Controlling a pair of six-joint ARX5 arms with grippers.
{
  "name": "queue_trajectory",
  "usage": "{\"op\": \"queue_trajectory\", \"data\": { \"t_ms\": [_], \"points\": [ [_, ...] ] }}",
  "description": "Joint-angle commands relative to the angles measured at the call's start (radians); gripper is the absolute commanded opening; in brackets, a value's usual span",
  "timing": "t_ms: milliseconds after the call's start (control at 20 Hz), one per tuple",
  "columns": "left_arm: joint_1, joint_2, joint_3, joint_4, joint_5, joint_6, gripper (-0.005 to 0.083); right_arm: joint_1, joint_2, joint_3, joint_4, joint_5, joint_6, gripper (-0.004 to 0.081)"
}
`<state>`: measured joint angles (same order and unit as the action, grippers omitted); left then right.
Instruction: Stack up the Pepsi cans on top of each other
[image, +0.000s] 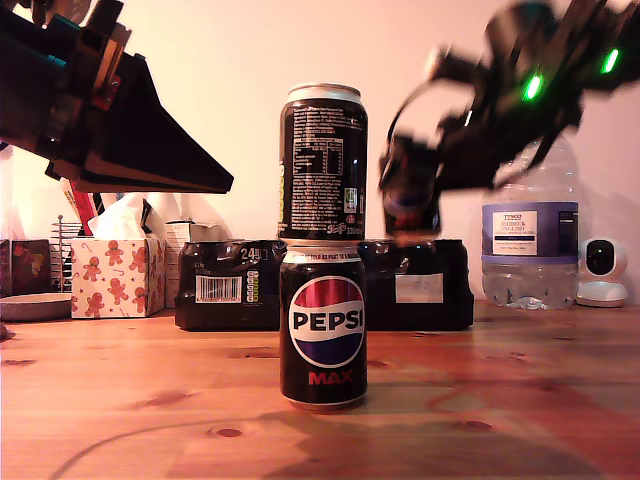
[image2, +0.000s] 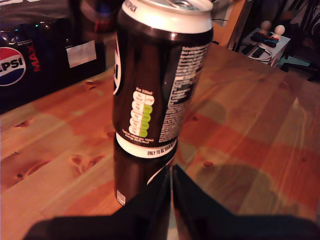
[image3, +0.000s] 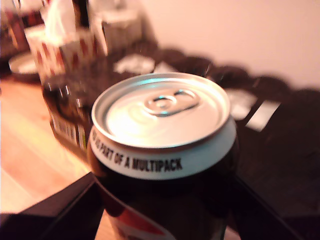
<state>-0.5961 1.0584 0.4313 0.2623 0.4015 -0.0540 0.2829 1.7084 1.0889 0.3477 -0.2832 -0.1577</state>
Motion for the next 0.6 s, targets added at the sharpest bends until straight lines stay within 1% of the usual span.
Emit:
{"op": "queue_trajectory", "data": {
  "t_ms": [0,150,350,450,550],
  "points": [
    [-0.005,-0.023,-0.039,0.007,0.001,0.002,-0.0024,0.002,-0.079,0.006,0.014,-0.006,-0.002,0.0195],
    [-0.007,-0.087,-0.074,0.007,0.0,0.0,-0.0024,0.006,-0.158,0.006,-0.036,-0.006,0.027,0.0199],
    [-0.007,-0.204,-0.126,-0.01,-0.029,-0.012,-0.0024,0.02,-0.255,0.006,-0.128,-0.008,0.027,0.02],
    [-0.008,-0.262,-0.148,-0.017,-0.029,-0.026,-0.0024,0.041,-0.297,0.006,-0.169,-0.01,0.024,0.02],
    [-0.007,-0.31,-0.164,-0.058,-0.045,-0.031,-0.0024,0.063,-0.337,0.006,-0.206,-0.01,0.02,0.02]
  ]
}}
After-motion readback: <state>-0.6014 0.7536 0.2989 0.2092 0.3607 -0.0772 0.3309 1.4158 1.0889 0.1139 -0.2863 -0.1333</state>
